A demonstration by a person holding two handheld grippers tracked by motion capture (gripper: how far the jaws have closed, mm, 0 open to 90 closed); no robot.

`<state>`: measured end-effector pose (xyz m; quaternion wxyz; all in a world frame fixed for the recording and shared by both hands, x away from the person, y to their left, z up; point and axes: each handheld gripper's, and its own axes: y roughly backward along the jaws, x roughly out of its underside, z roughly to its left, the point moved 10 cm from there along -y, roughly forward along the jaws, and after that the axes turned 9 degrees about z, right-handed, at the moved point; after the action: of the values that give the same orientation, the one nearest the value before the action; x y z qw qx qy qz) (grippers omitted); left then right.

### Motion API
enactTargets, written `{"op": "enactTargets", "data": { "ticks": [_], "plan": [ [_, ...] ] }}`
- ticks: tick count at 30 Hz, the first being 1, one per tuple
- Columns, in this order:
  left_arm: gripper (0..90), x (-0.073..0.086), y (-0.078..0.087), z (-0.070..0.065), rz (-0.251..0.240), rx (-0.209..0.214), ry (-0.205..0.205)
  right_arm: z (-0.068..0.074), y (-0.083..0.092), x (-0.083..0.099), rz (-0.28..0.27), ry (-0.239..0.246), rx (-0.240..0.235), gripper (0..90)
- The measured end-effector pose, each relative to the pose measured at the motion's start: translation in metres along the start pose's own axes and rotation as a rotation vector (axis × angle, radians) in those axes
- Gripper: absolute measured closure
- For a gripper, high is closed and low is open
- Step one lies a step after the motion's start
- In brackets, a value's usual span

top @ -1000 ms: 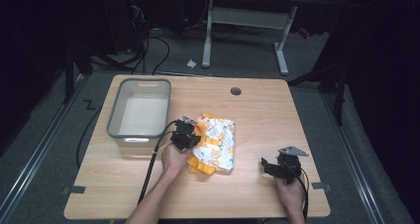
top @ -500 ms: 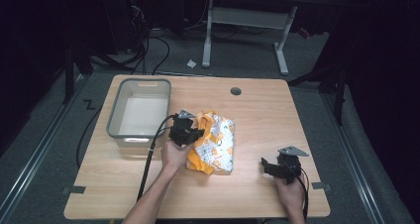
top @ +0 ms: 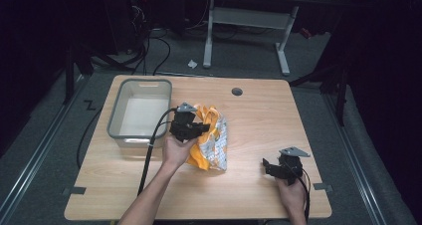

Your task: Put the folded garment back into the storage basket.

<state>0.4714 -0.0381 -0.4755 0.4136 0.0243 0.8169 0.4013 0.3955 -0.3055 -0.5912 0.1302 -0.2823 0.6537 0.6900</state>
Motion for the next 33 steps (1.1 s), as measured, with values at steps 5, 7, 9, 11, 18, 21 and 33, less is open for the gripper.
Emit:
{"op": "enactTargets", "data": {
  "ticks": [5,7,9,11,18,21,33],
  "plan": [
    [85.4,-0.005,0.009,-0.001,-0.011,0.003,-0.003,0.000,0.000,0.000,0.000,0.000,0.000,21.3],
    [85.4,-0.008,0.013,-0.001,-0.016,0.005,-0.006,0.000,0.000,0.000,0.000,0.000,0.000,21.3],
    [85.4,-0.010,0.017,-0.001,-0.029,0.013,0.001,0.000,0.000,0.000,0.000,0.000,0.000,21.2],
    [85.4,-0.011,0.021,0.000,-0.035,0.022,0.008,0.000,0.000,0.000,0.000,0.000,0.000,21.2],
    [85.4,-0.013,0.029,0.004,-0.048,0.028,0.027,0.000,0.000,0.000,0.000,0.000,0.000,21.2],
    [85.4,-0.014,0.033,0.005,-0.042,0.016,0.017,0.000,0.000,0.000,0.000,0.000,0.000,21.2],
    [85.3,-0.029,0.056,0.006,-0.055,-0.020,-0.013,0.000,0.000,0.000,0.000,0.000,-0.001,21.2]
  ]
}}
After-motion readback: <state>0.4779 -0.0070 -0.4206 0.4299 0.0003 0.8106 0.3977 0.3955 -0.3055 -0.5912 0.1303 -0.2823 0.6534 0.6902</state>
